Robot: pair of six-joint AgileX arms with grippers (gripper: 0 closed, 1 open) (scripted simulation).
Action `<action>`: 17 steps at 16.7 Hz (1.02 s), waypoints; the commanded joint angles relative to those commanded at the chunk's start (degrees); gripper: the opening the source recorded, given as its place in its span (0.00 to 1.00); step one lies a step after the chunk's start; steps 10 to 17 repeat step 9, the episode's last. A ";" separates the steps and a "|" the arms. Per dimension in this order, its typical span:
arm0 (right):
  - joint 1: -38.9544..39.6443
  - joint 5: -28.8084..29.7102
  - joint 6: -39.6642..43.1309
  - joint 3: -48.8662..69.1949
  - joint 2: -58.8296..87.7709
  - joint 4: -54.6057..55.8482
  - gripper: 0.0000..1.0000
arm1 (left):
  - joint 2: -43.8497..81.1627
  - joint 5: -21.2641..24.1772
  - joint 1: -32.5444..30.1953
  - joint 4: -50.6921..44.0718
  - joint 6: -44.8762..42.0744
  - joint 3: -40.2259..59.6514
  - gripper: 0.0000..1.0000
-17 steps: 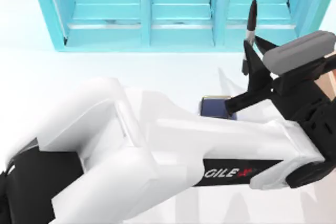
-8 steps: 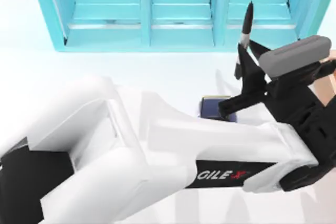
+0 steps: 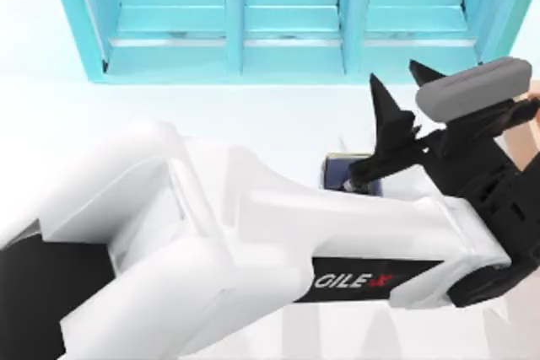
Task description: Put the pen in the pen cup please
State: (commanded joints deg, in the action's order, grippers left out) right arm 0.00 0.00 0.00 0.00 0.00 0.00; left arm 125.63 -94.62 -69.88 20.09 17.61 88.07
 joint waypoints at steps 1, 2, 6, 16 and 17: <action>0.00 0.00 0.00 0.00 0.00 0.00 1.00 | 0.00 0.00 0.00 0.00 0.00 0.00 0.83; 0.00 0.00 0.00 0.00 0.00 0.00 1.00 | 0.00 0.00 0.00 0.00 0.00 0.00 0.90; 0.00 0.00 0.00 0.00 0.00 0.00 1.00 | 0.00 0.00 0.00 0.00 0.00 0.00 1.00; 0.00 0.00 0.00 0.00 0.00 0.00 1.00 | 0.00 0.00 0.00 0.00 0.00 0.00 1.00; 0.00 0.00 0.00 0.00 0.00 0.00 1.00 | 0.00 0.00 0.00 0.00 0.00 0.00 1.00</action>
